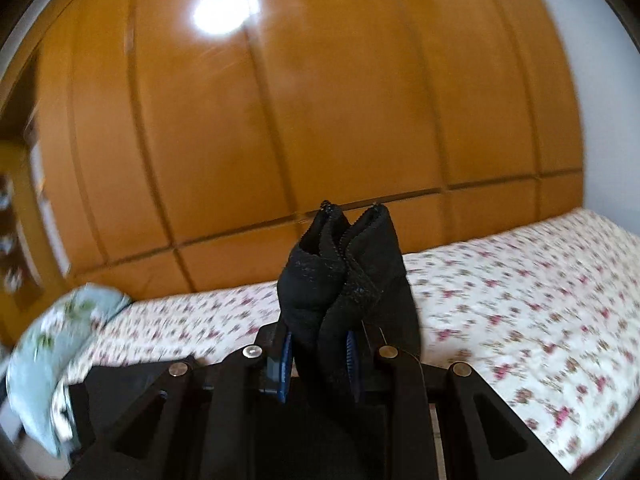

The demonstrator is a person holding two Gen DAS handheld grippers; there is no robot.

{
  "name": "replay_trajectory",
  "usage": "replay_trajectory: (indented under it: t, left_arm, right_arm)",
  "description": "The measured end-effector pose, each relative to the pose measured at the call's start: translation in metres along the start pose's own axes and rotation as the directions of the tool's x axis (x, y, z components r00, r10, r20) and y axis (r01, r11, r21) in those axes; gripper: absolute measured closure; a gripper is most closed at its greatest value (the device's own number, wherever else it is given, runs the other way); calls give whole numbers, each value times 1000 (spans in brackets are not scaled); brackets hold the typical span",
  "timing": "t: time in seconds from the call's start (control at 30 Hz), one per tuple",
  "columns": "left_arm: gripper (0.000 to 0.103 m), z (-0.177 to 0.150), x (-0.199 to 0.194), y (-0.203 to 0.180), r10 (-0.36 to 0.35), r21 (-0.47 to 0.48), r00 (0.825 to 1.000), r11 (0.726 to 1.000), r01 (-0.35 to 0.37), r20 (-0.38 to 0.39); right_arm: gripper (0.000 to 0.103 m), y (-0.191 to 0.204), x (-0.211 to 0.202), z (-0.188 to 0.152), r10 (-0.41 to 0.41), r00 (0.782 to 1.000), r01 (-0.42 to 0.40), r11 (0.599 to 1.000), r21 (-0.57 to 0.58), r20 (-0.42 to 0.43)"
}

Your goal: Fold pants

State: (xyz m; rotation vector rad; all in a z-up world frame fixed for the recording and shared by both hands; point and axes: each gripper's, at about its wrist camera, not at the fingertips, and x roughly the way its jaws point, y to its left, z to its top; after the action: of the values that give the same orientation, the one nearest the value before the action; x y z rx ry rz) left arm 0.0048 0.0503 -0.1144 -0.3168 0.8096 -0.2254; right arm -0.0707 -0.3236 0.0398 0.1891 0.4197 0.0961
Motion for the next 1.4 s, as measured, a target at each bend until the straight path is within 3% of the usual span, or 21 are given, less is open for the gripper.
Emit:
replay_trajectory:
  t: [0.13, 0.27, 0.47, 0.57, 0.6, 0.7, 0.83, 0.9, 0.97, 1.0, 1.03, 1.1, 1.17, 1.23, 1.4]
  left_arm:
    - [65, 1, -4, 9, -58, -54, 998, 997, 58, 0]
    - [58, 2, -12, 16, -85, -85, 996, 993, 86, 16]
    - [54, 1, -24, 25, -119, -112, 991, 986, 124, 52]
    - [51, 3, -26, 23, -150, -117, 987, 981, 156, 53]
    - [51, 5, -26, 20, -165, -113, 985, 979, 170, 51]
    - [47, 10, -26, 12, -214, -103, 976, 970, 218, 46]
    - [38, 22, -15, -4, -283, -112, 959, 952, 284, 25]
    - [38, 30, -1, -17, -311, -106, 950, 946, 307, -21]
    - [38, 36, 18, -32, -301, -87, 950, 952, 293, -84]
    - [38, 37, 27, -39, -290, -80, 950, 956, 283, -112]
    - [39, 38, 37, -45, -280, -74, 950, 960, 272, -141]
    - [47, 36, 58, -55, -251, -84, 943, 968, 238, -219]
    - [71, 32, 69, -58, -284, -102, 928, 958, 267, -240]
    - [83, 31, 67, -59, -294, -101, 928, 955, 278, -229]
    - [85, 36, 19, -58, -309, -26, 947, 951, 308, -93]
  right_arm:
    - [80, 39, 31, -22, 96, 992, -101, 993, -67, -81]
    - [80, 79, 70, -62, 164, 966, -194, 971, -140, -201]
    - [76, 113, 119, -115, 153, 923, -240, 946, -216, -354]
    - [65, 116, 135, -143, 166, 876, -282, 938, -202, -452]
    - [63, 113, 133, -146, 188, 870, -301, 934, -190, -455]
    - [42, 98, 116, -135, 279, 857, -361, 925, -119, -434]
    - [42, 58, 89, -104, 369, 884, -379, 925, 23, -287]
    - [42, 29, 86, -89, 316, 923, -308, 949, 72, -220]
    - [51, -1, 94, -82, 180, 961, -166, 983, 82, -209]
    - [62, -15, 102, -80, 114, 966, -95, 991, 91, -232]
    - [71, -28, 112, -78, 70, 964, -43, 993, 109, -257]
    - [75, -49, 126, -79, 32, 956, 12, 989, 148, -292]
    - [75, -61, 138, -84, 27, 949, 29, 985, 171, -314]
    - [75, -60, 146, -89, 30, 942, 29, 985, 170, -335]
    - [75, -50, 148, -93, 25, 944, 18, 992, 127, -328]
